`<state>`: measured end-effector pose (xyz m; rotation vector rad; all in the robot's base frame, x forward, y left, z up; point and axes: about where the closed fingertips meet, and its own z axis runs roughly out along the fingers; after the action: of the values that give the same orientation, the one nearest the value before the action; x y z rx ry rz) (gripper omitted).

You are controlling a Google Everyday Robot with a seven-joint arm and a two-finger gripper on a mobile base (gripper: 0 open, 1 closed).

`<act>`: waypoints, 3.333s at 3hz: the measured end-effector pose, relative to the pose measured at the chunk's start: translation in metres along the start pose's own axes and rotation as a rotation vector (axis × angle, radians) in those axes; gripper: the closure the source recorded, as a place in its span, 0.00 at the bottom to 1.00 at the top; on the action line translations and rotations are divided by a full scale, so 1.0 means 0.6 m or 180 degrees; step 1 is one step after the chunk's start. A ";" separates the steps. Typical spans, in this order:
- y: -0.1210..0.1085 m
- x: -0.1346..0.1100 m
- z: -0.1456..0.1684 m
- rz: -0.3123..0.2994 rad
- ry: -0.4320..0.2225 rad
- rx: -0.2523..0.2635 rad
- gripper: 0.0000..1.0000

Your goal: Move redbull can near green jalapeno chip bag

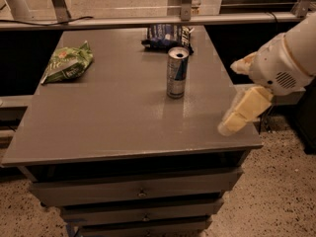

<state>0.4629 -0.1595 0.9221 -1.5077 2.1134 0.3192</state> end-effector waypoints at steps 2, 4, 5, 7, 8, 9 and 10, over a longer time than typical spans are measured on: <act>-0.048 -0.093 0.119 0.0422 -0.1218 -0.0114 0.00; -0.114 -0.187 0.171 0.0539 -0.2123 0.0063 0.00; -0.125 -0.215 0.185 0.0558 -0.2393 0.0129 0.18; -0.153 -0.239 0.184 0.0512 -0.2617 0.0281 0.64; -0.204 -0.275 0.152 0.0490 -0.2741 0.0438 0.88; -0.206 -0.283 0.144 0.0468 -0.2768 0.0452 1.00; -0.205 -0.283 0.145 0.0469 -0.2766 0.0449 1.00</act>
Offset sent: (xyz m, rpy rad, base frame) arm 0.1053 0.0984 -0.0330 0.6475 -0.0757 -0.1261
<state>0.6429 -0.0248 0.9533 -0.8824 1.4939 0.7106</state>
